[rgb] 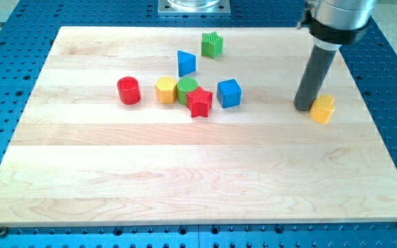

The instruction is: Place the yellow hexagon to the top of the yellow heart

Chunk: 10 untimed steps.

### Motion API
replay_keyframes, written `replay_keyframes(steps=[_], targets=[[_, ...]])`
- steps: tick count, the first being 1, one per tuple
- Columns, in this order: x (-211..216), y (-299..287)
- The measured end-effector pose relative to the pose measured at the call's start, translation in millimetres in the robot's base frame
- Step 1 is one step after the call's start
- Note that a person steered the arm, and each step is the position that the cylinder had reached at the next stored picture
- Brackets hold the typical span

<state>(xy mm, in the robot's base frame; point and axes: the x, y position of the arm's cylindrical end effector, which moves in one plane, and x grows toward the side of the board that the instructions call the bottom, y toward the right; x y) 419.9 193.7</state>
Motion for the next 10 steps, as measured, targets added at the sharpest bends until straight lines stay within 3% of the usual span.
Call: replay_keyframes(steps=[1,2,3,4,5,7,8,10], targets=[[38.3,-24.7],[88.1,-100.9],[96.8,-220.9],[34.5,-236.2],[21.3,-285.0],[-39.2,-265.5],[-19.8,-274.1],[-34.5,-279.4]])
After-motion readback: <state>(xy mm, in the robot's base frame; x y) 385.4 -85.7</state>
